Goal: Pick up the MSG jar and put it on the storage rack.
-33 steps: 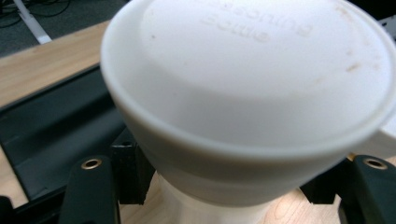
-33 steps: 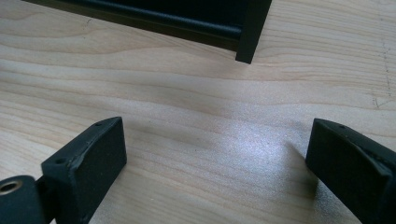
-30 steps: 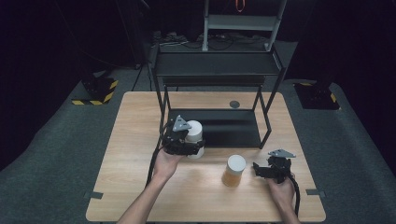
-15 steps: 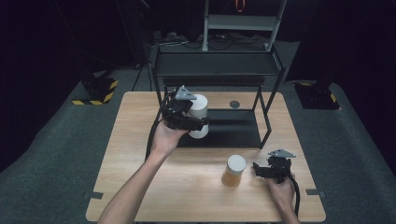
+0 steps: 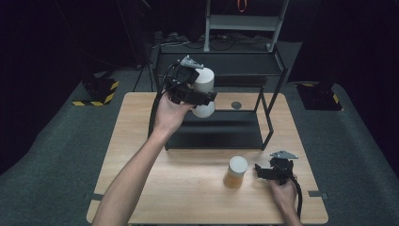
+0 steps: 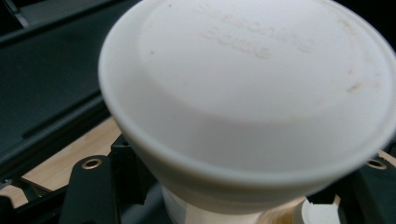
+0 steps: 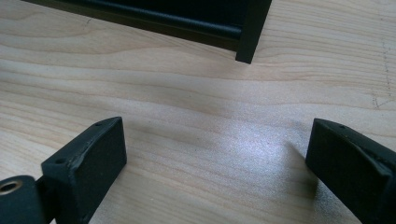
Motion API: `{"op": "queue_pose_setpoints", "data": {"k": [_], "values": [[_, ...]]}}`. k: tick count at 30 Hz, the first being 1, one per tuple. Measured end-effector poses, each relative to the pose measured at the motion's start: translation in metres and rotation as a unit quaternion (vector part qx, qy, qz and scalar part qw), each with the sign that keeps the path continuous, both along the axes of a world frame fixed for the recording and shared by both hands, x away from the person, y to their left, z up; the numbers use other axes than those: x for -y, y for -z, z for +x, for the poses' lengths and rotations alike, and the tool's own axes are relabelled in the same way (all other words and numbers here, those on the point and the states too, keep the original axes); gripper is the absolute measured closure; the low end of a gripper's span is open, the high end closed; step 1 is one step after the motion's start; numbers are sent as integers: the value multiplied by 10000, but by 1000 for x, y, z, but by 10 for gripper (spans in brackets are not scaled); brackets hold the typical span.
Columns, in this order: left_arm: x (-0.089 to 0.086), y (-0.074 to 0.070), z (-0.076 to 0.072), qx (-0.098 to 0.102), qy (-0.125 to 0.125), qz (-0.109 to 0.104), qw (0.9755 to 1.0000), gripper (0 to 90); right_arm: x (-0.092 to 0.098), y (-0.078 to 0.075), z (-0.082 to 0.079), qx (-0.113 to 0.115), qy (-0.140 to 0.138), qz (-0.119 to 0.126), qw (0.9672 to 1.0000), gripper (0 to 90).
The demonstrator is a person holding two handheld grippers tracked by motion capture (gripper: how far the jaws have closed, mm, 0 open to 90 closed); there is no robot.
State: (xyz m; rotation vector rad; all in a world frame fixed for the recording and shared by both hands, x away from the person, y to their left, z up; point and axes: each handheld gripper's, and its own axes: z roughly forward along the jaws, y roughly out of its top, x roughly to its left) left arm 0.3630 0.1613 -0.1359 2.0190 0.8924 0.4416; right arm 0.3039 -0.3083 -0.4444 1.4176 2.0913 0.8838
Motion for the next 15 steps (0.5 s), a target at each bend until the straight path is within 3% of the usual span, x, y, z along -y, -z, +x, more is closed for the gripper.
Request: {"op": "queue_pose_setpoints", "data": {"k": [9,15], "values": [[11,-30,14,-30,-67,99,9999,332,0,0,0,-3,-2,-4,10000,46],[13,-45,21,-28,-119,39,9999,332,0,0,0,-1,-4,-4,10000,46]]}}
